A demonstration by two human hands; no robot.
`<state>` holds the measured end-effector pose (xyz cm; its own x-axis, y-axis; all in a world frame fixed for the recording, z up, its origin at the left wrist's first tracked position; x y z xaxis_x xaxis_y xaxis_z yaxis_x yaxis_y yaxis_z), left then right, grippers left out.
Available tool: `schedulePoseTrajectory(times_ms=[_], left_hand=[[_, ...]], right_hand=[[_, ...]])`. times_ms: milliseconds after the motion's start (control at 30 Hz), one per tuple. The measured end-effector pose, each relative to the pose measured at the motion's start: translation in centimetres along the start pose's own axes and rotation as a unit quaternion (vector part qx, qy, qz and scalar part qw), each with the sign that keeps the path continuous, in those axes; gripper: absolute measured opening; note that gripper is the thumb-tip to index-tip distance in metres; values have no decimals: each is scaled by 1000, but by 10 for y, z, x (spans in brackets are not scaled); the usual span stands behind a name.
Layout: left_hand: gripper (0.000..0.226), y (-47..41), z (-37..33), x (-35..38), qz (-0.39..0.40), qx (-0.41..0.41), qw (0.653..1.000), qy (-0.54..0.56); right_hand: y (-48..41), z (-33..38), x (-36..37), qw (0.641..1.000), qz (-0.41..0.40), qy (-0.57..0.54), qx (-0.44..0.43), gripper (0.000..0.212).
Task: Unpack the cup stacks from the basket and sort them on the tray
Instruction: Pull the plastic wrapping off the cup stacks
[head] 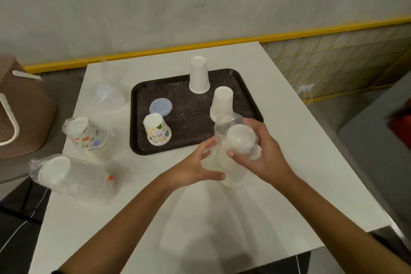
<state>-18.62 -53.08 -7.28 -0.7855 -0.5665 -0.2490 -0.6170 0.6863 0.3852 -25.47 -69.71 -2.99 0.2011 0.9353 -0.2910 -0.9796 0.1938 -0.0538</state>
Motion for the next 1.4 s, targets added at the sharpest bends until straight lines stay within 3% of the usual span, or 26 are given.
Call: schedulePoseTrajectory(times_ms=[133,200,300,400,667,833,1033,1233,1400], left_hand=[[82,-9,-4,10,-36,22,998,-46],[77,-16,-9,17,-28,58,997,-43],[82,-22,-16,26,-14,98,994,-51],[73,-26,-21,29,-22,109,992,-59],[85,-30,-27,30,-25,120,990,-76],[78,-30,-22,29,-35,91,993,-64],[94,-30,-19,30,-25,69,994,-83],[90,-28,-31,30,-18,109,990,-93],[95,-26,-33,31,-9,116,989,-90]], right_hand=[[-3,7,-1,996,-21,76,-29,34],[-5,8,-2,991,-39,111,-60,26],[-7,10,-4,981,-53,156,-98,27],[-9,19,-5,979,-71,150,-123,22],[-7,41,-5,990,-111,62,-53,14],[-10,51,-16,985,-152,33,-76,18],[-11,58,-15,986,-135,27,-97,10],[-11,69,-14,982,-139,-11,-129,12],[-13,73,-16,985,-147,-10,-92,19]])
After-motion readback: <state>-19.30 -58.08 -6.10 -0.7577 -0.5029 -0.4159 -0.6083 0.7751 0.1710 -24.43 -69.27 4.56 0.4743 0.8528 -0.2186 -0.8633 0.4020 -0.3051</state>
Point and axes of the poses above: each hand's wrist, its own y-axis away from the middle knuckle, its own x-axis out of the palm, z = x × y, the point moved 1 cm from there along -y, towards the middle knuckle, and after that the axes turned 8 degrees about -y, right-handed, at the moved point
